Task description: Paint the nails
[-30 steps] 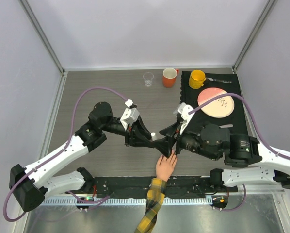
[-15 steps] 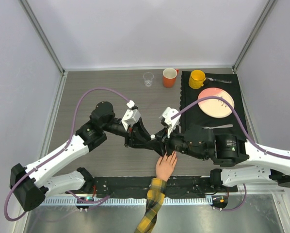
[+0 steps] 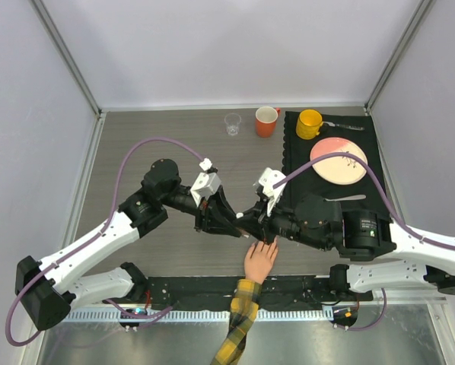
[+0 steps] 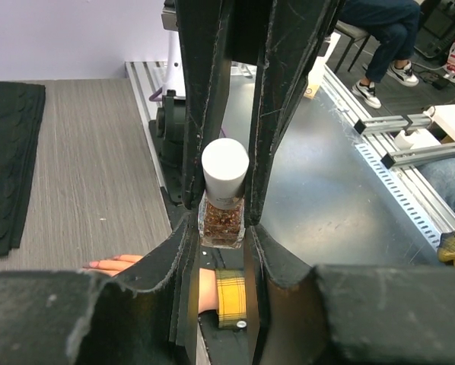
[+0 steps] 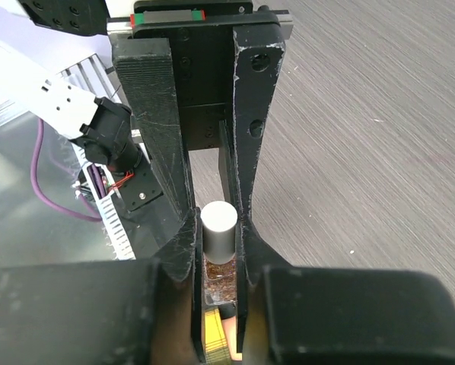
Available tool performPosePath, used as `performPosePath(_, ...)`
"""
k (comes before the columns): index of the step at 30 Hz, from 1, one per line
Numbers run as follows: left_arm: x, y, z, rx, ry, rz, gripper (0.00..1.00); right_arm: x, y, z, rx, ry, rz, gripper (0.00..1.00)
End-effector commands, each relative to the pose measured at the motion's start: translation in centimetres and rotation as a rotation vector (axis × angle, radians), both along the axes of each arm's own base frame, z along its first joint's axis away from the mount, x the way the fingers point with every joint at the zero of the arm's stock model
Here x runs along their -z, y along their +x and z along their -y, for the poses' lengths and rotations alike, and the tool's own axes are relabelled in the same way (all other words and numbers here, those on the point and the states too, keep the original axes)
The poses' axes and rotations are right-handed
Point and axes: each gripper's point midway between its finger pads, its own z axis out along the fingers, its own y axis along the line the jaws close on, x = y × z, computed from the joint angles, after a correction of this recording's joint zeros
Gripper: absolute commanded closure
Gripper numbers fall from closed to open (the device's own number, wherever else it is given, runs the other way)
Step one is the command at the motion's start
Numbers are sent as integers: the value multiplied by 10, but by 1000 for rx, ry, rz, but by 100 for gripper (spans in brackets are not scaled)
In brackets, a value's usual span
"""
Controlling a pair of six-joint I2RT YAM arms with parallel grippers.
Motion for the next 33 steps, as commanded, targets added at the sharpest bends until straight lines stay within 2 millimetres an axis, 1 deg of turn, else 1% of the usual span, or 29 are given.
performPosePath(1, -21, 4, 1, -27, -55, 68, 100, -22, 8, 2, 45, 67, 18, 99)
performPosePath(3, -21, 11, 2, -80, -52, 84, 100, -19, 13, 4, 81, 60, 21, 99)
performPosePath(4, -20, 27, 5, -179, -43, 92, 100, -16, 21, 10, 129, 45, 33, 99)
performPosePath(6, -15, 50, 5, -319, 0, 94, 100, -7, 33, 14, 207, 6, 45, 99)
performPosePath(7, -10, 64, 3, -395, 28, 112, 100, -4, 51, 30, 346, -27, 76, 99)
performPosePath(8, -4, 101, -3, -614, 70, 121, 100, -1, 61, 36, 427, -42, 84, 99)
performPosePath(9, -2, 120, -11, -732, 95, 124, 100, 9, 72, 37, 550, -47, 68, 99)
performPosePath(10, 4, 133, -20, -824, 132, 121, 100, 14, 79, 45, 655, -49, 69, 99)
performPosePath(11, 8, 153, -33, -957, 158, 135, 100, 13, 90, 57, 798, -42, 110, 99)
performPosePath(12, 11, 156, -38, -985, 168, 142, 100, 25, 94, 47, 847, -68, 122, 99)
performPosePath(13, 10, 159, -42, -1013, 166, 150, 100, 32, 96, 42, 893, -55, 112, 99)
performPosePath(14, 9, 161, -44, -1028, 167, 157, 100, 23, 100, 41, 942, -37, 138, 99)
performPosePath(15, 12, 162, -45, -1036, 172, 160, 100, 24, 102, 37, 959, -37, 148, 99)
performPosePath(16, 10, 163, -46, -1040, 171, 167, 100, 25, 104, 28, 967, -49, 158, 99)
performPosePath(18, 13, 162, -45, -1029, 183, 173, 100, 24, 105, 21, 959, -65, 168, 99)
performPosePath(20, 16, 160, -41, -1003, 201, 173, 100, 18, 105, 22, 947, -75, 174, 99)
performPosePath(21, 19, 156, -36, -961, 207, 171, 100, 18, 104, 21, 922, -77, 160, 97)
performPosePath(22, 20, 152, -33, -932, 214, 167, 100, 20, 102, 20, 894, -81, 153, 89)
performPosePath(23, 21, 149, -29, -902, 221, 161, 100, 11, 101, 27, 851, -78, 148, 83)
performPosePath(24, 24, 146, -25, -867, 230, 159, 100, 14, 96, 19, 762, -79, 110, 77)
performPosePath(25, 24, 134, -17, -784, 221, 149, 100, 15, 91, 15, 700, -66, 83, 69)
performPosePath(26, 23, 128, -13, -744, 217, 145, 100, 7, 88, 21, 650, -51, 76, 60)
performPosePath(27, 25, 122, -8, -690, 219, 132, 100, 4, 84, 22, 613, -33, 61, 56)
performPosePath(28, 26, 105, -2, -593, 212, 111, 100, 7, 76, 20, 553, -31, 38, 53)
performPosePath(29, 21, 98, 1, -537, 199, 125, 100, -2, 71, 28, 531, 10, 24, 49)
performPosePath(30, 25, 91, 4, -487, 210, 113, 100, -3, 67, 30, 504, 17, 11, 48)
performPosePath(31, 25, 86, 6, -449, 207, 108, 100, -1, 58, 26, 434, 23, -12, 46)
performPosePath(32, 22, 73, 8, -370, 190, 96, 100, -4, 52, 26, 389, 37, -24, 43)
performPosePath(33, 21, 65, 8, -326, 186, 89, 100, -9, 46, 29, 348, 49, -24, 41)
